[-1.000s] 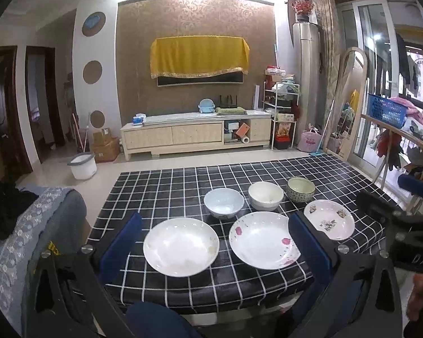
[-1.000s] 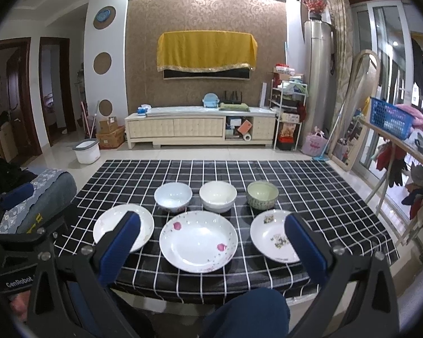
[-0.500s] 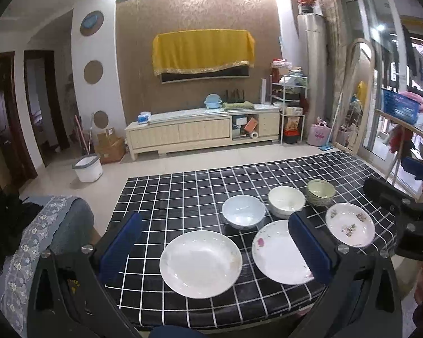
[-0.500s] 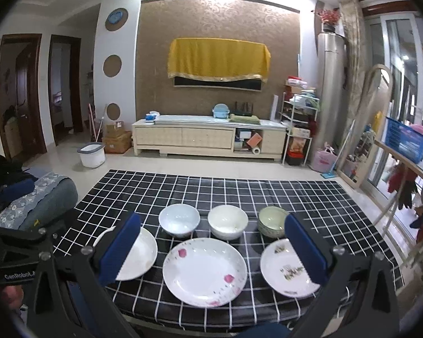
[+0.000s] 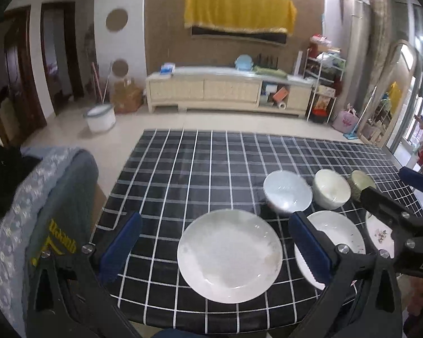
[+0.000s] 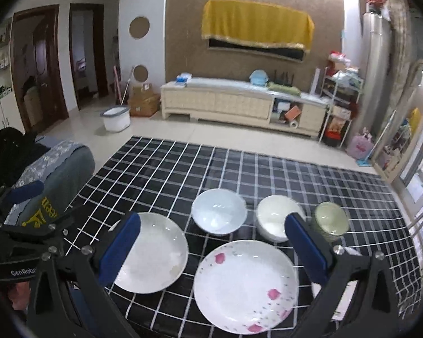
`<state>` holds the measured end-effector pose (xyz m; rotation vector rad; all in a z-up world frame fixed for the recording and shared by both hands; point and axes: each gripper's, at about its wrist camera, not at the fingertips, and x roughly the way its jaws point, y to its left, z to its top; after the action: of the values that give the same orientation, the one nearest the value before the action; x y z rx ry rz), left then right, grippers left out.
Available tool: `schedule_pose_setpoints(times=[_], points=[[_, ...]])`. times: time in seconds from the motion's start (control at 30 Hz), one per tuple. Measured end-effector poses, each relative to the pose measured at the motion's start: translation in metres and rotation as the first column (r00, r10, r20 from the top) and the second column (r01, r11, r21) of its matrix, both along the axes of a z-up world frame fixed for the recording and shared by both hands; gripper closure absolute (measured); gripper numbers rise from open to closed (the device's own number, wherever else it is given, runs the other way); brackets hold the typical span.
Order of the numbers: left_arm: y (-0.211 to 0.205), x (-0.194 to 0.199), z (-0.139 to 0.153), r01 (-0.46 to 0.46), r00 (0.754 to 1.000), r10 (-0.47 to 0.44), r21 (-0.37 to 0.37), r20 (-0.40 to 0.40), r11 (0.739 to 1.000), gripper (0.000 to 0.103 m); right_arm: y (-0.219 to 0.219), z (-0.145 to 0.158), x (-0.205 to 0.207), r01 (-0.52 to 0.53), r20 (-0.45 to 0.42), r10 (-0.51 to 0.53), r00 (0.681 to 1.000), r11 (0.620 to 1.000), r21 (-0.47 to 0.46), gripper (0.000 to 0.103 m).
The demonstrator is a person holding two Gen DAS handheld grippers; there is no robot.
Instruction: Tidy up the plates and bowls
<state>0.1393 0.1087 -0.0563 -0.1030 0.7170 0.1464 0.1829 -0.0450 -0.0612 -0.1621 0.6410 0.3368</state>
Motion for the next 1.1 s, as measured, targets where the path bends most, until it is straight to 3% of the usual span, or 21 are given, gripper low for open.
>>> schedule_pose_setpoints(times=[0.27,0.43,0.53,0.63,0.7,0.8,0.93,1.1], points=[[0.026,0.029,-0.061,-0.055,0.985,0.042,-0.074,-0.165,0.996,0.001,0.026,-0.057,0.041,-0.041,-0.166,0.034,0.986,0.999,-0.036,0.000],[0.039,0.047,-0.101,-0.106,0.956,0.073,-0.100,-0.286,0.989,0.012,0.038,-0.094,0.061,-0.078,-0.287,0.061,0.956,0.996,-0.048,0.020],[0.053,0.051,-0.120,-0.150,0.935,0.091,-0.152,-0.341,0.977,0.016,0.045,-0.115,0.072,-0.097,-0.347,0.075,0.935,0.994,-0.047,0.027],[0.064,0.054,-0.135,-0.183,0.918,0.112,-0.155,-0.381,0.971,0.020,0.052,-0.132,0.079,-0.115,-0.398,0.087,0.913,0.992,-0.047,0.032],[0.068,0.056,-0.143,-0.199,0.905,0.119,-0.159,-0.409,0.967,0.027,0.056,-0.140,0.082,-0.116,-0.419,0.085,0.904,0.992,-0.050,0.034],[0.073,0.056,-0.151,-0.213,0.895,0.108,-0.203,-0.434,0.956,0.027,0.059,-0.149,0.087,-0.118,-0.431,0.078,0.899,0.991,-0.067,0.038],[0.069,0.056,-0.157,-0.208,0.890,0.100,-0.202,-0.444,0.957,0.031,0.062,-0.160,0.091,-0.129,-0.449,0.082,0.890,0.989,-0.075,0.048],[0.077,0.057,-0.168,-0.266,0.867,0.146,-0.195,-0.477,0.944,0.051,0.065,-0.168,0.092,-0.132,-0.456,0.071,0.887,0.986,-0.104,0.055]])
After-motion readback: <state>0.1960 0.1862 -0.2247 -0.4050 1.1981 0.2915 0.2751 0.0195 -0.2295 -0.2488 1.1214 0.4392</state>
